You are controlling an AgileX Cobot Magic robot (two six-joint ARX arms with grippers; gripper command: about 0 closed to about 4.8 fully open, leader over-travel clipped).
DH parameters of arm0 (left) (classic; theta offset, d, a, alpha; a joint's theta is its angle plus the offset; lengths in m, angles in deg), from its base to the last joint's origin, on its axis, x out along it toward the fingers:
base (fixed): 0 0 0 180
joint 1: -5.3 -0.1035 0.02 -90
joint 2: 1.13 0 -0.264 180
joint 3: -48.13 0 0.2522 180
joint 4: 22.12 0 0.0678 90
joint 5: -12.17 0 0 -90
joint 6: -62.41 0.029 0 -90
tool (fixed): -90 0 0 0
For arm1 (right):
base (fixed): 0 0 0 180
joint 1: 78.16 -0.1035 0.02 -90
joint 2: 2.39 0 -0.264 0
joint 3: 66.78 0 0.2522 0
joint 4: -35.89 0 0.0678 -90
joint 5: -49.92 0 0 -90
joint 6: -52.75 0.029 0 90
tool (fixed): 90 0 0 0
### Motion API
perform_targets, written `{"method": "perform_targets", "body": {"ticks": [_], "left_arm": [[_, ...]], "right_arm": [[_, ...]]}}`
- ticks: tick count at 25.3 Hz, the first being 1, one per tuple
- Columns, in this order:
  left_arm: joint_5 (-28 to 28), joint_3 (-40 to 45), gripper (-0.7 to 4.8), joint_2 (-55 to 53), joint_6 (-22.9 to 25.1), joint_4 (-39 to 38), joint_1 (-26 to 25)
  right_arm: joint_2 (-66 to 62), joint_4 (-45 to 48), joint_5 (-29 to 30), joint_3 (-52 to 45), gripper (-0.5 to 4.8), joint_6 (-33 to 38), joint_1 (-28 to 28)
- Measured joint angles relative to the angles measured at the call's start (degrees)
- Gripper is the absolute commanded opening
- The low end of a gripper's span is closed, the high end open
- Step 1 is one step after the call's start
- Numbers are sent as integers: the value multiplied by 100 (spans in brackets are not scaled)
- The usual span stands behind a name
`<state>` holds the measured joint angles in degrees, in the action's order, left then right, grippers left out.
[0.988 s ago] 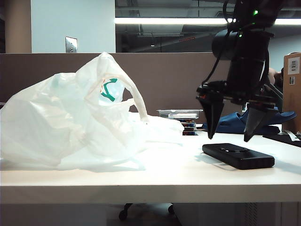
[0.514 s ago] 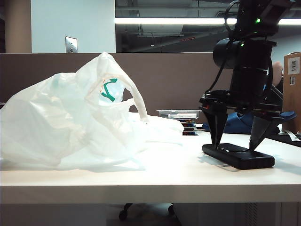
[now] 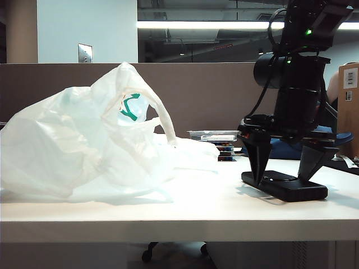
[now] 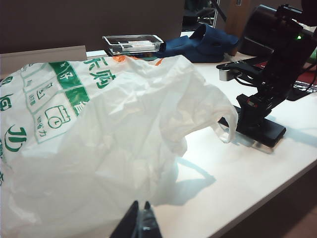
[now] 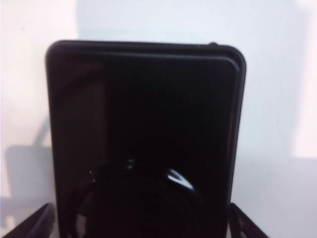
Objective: Put the power bank into the bag.
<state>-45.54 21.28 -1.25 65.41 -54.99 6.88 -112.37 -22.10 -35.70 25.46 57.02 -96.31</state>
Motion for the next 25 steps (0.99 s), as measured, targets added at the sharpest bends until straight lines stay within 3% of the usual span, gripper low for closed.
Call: {"method": "perform_targets", "body": {"ticks": [22,24,25], "left_arm": [[0,0,-5,2,0,-4,0],[0,0,-5,2,0,-7,0],[0,0,-5,2,0,-4,0]], "right_arm": [[-92,61,-201,46,479,114,-20],[-92,37,-229,46,430,129,-20],[-92,31,-247,46,380,140,-20]]}}
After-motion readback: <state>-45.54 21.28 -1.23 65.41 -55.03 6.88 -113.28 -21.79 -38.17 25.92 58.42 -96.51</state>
